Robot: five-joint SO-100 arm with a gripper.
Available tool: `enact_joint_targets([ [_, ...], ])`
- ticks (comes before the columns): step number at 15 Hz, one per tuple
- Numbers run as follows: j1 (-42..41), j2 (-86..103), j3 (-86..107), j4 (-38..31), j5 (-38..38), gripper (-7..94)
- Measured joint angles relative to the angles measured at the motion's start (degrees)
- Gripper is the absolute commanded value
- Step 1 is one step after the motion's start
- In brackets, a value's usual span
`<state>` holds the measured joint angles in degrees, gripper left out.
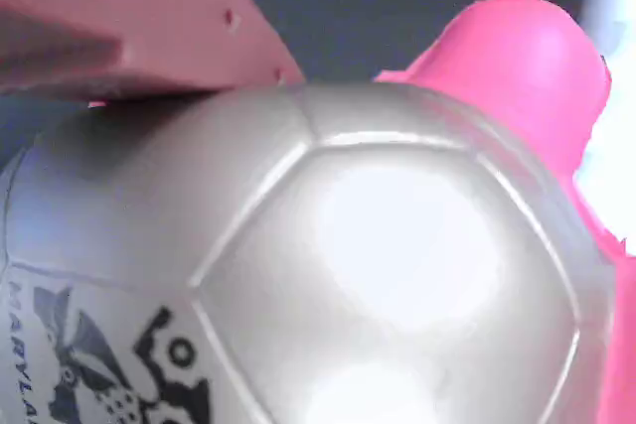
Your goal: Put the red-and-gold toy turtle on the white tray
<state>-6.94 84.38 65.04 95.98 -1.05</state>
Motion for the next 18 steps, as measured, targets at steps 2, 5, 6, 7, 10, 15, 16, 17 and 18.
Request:
enact_joint_targets([
  [2, -5.6, -4.5, -3.4, 0.0, 4.1, 0],
  [5, -10.4, -12.3, -8.5, -0.8, 9.5, 0],
  [6, -10.7, -13.7, -9.8, -1.7, 11.9, 0],
  [7, -11.2, -15.6, -11.6, -2.0, 14.0, 0],
  [10, -11.9, -21.8, -15.8, -2.3, 17.5, 0],
  [15, -13.4, -28.9, -20.5, -2.3, 17.8, 1],
  [16, -13.6, -30.1, -21.4, -2.1, 17.8, 1],
  [17, -13.6, -31.6, -22.1, -2.1, 17.8, 2],
  [18, -13.6, -32.9, -22.3, -2.1, 17.8, 4],
])
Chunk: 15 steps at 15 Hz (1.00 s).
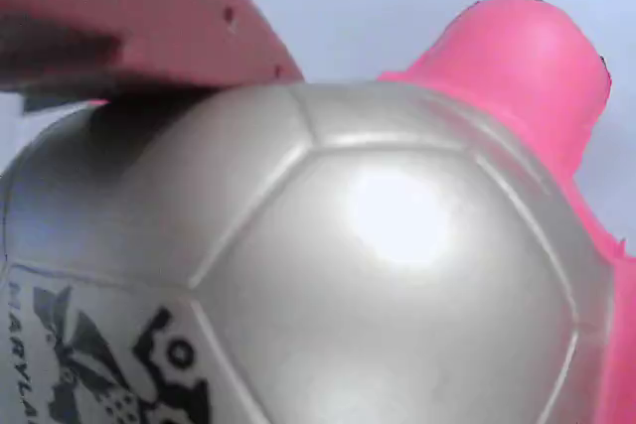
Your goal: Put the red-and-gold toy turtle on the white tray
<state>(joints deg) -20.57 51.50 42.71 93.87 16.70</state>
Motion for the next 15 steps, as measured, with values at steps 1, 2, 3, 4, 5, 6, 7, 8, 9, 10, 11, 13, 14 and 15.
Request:
enact_joint_targets([
  [1, 0.0, -0.7, 0.0, 0.0, 0.0, 6],
  [2, 0.0, -1.1, 0.0, 0.0, 0.0, 14],
  [3, 0.0, -1.1, 0.0, 0.0, 0.0, 25],
  [4, 0.0, -1.1, 0.0, 0.0, 0.0, 37],
  [5, -0.2, -1.1, 0.0, 0.2, 0.0, 46],
  [6, -0.5, -1.1, 0.0, 0.8, -0.1, 56],
  [7, -0.8, -1.1, 0.0, 0.9, -0.4, 62],
  [8, -0.7, -1.1, 0.0, 1.1, -0.4, 62],
  [9, -0.7, -1.1, 0.0, 1.1, -0.4, 62],
  [10, -0.8, -1.1, 0.0, 1.1, -0.4, 62],
  [11, -1.0, -1.1, 0.0, 1.1, -0.4, 62],
  [13, -1.1, -1.1, 0.0, 1.8, -0.4, 55],
  [14, -1.1, -0.9, 0.5, 2.0, -0.4, 44],
  [15, -1.1, -0.1, 1.6, 2.0, -0.4, 30],
])
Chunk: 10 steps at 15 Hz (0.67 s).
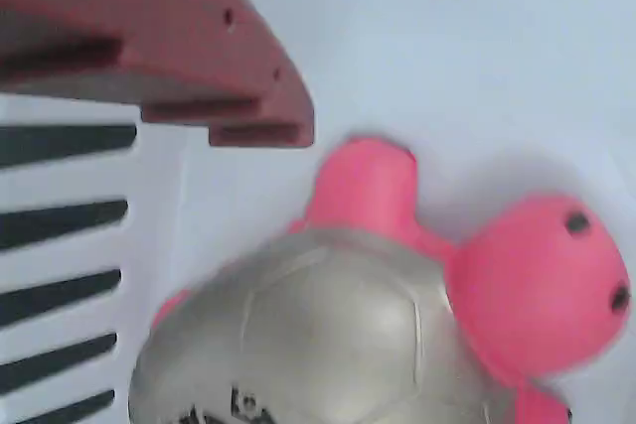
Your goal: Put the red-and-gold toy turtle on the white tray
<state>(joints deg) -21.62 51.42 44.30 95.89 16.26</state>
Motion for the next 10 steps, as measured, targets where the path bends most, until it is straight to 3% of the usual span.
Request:
enact_joint_targets([
  [2, 0.0, 5.9, 1.6, 0.4, -0.4, 4],
  [3, 0.5, 9.6, 2.0, 0.9, -1.2, 0],
  [7, 5.2, 30.9, 16.9, -2.3, -6.1, 0],
  [10, 12.2, 56.9, 42.5, -14.7, -11.2, 0],
])
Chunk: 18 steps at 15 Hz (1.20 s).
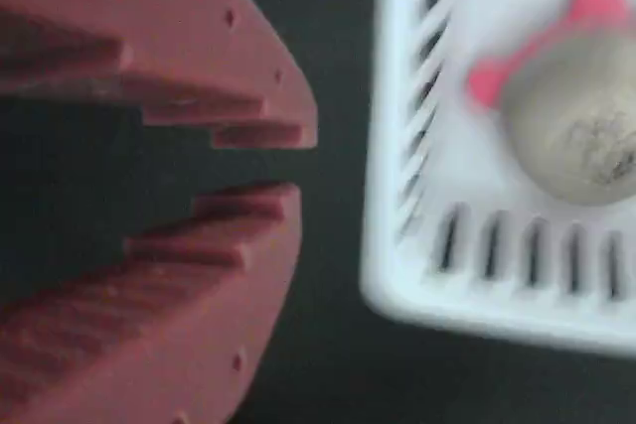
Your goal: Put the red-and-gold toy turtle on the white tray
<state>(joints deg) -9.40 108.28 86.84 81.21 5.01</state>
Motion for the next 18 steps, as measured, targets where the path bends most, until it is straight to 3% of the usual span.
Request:
enact_joint_targets([
  [4, 6.0, 34.3, 36.5, -11.9, -2.8, 0],
  [6, 7.2, 48.0, 51.6, -14.0, -3.8, 0],
  [12, 10.1, 72.2, 74.0, -11.8, -3.7, 0],
  [18, 9.6, 78.0, 81.0, -8.9, -2.2, 0],
])
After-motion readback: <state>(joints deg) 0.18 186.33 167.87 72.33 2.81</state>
